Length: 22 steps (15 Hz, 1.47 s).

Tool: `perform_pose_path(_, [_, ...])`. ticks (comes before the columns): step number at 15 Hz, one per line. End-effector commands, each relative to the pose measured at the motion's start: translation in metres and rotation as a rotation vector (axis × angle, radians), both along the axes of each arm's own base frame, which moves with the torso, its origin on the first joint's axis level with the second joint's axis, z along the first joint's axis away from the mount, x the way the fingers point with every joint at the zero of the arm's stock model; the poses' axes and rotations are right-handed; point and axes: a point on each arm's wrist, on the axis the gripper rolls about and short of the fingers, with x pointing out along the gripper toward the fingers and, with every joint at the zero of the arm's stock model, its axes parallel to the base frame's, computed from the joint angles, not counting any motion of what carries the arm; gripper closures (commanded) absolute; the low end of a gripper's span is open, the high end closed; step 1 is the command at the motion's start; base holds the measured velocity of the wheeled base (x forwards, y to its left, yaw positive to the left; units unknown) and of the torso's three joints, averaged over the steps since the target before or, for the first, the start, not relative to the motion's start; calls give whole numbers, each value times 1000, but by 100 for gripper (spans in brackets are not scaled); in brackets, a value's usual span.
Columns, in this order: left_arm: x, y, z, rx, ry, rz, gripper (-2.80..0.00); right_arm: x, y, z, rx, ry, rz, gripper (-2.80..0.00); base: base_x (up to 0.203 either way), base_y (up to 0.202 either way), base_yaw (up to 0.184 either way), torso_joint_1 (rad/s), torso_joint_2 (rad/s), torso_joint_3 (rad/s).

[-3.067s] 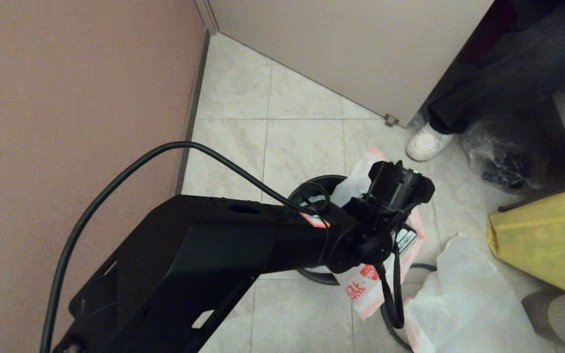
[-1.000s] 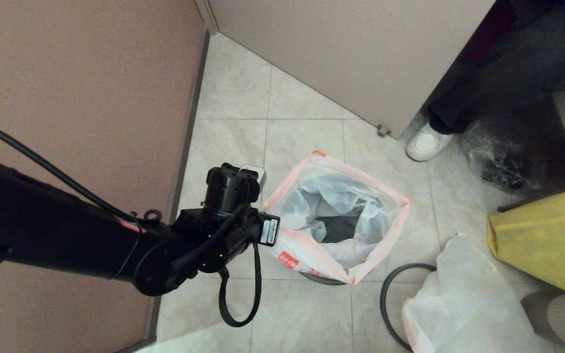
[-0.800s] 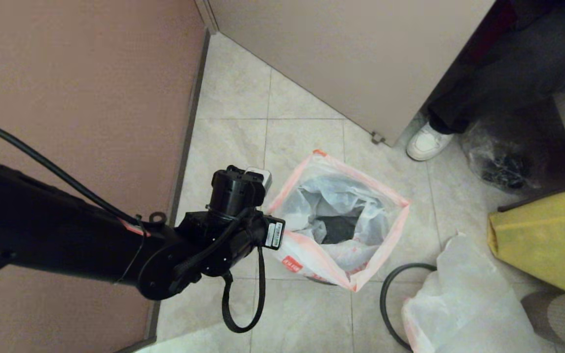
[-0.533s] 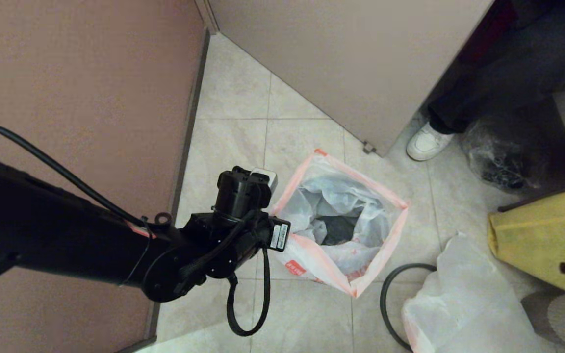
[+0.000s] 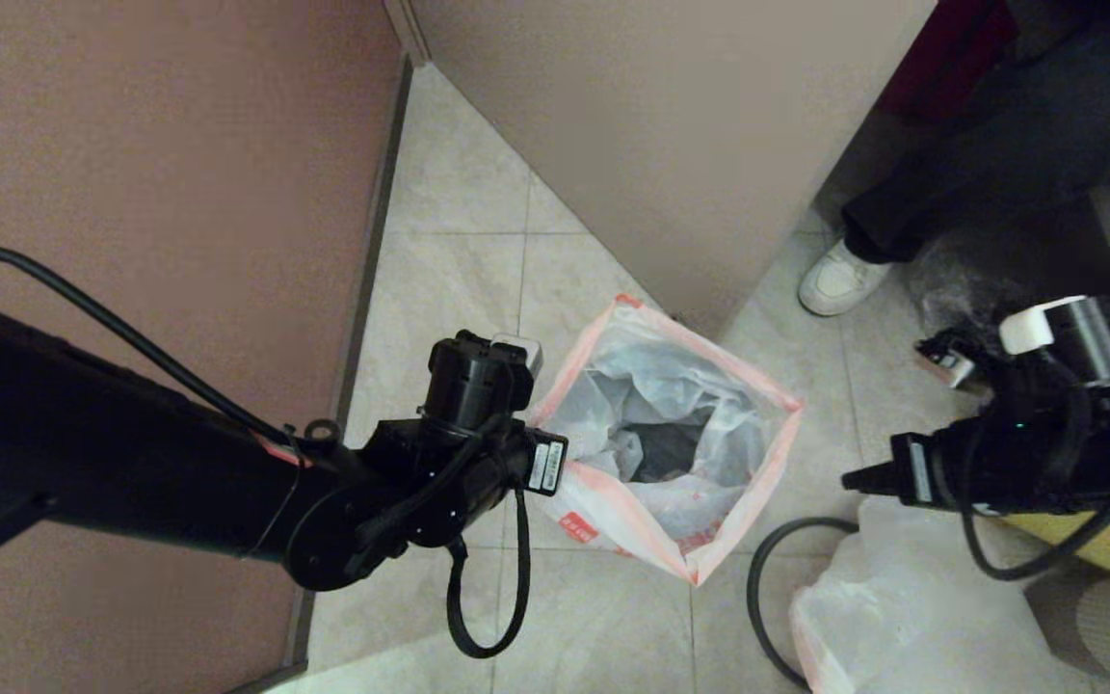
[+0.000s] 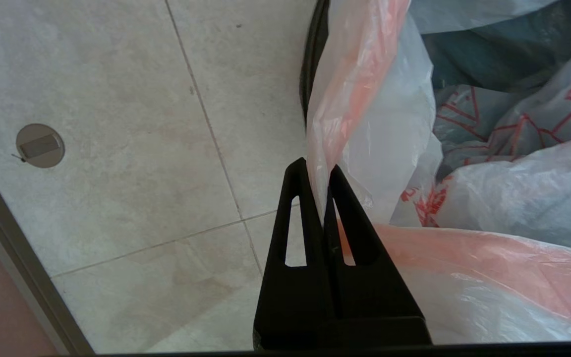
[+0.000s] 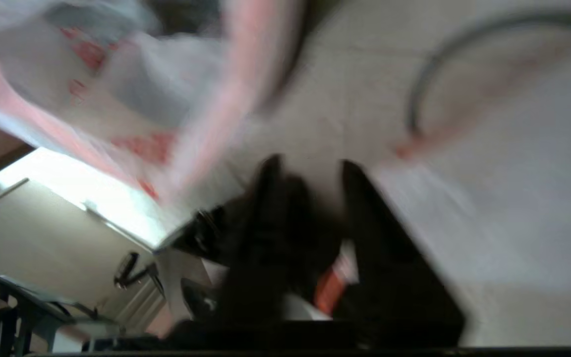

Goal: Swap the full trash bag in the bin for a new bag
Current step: Put the new garbage bag on the trash can

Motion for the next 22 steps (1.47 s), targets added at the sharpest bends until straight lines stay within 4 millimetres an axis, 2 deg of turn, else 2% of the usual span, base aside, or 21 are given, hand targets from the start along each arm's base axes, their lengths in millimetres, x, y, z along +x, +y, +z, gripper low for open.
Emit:
perform_pose_path(1, [-2,5,-7,15,18,11,0,21,26,-21,8,8,53,-280,0,0,0,0,0,0])
perform_pose_path(3, [-1,11,-11,25,29,28,0,24,44,-22,-21,-28,47,-280,0,0,0,0,0,0])
perform_pose_path(5, [-2,9,-6,22,16,22,0,32,57,-29,-4,-44,27,-280,0,0,0,0,0,0])
perform_pose_path(8, [-2,9,-3,50,-3,7,0,46,66,-43,5,-57,9,-280,0,0,0,0,0,0])
perform_pose_path(9, [-2,10,-4,51,0,10,0,47,65,-45,-10,-58,-11,0,0,0,0,0,0,0])
perform_pose_path(12, [1,16,-10,56,17,30,0,32,68,-35,1,-39,-13,0,0,0,0,0,0,0])
perform_pose_path(15, [5,19,-24,52,38,45,0,32,73,-48,-29,35,-14,0,0,0,0,0,0,0])
perform_pose_path(16, [3,19,-32,56,50,47,0,29,72,-45,-26,40,-39,0,0,0,0,0,0,0])
perform_pose_path(18, [-9,24,-45,68,70,38,0,15,68,-40,-47,114,-57,0,0,0,0,0,0,0])
perform_pose_path(22, [-41,43,-71,94,123,34,0,-5,80,-37,-50,192,-38,0,0,0,0,0,0,0])
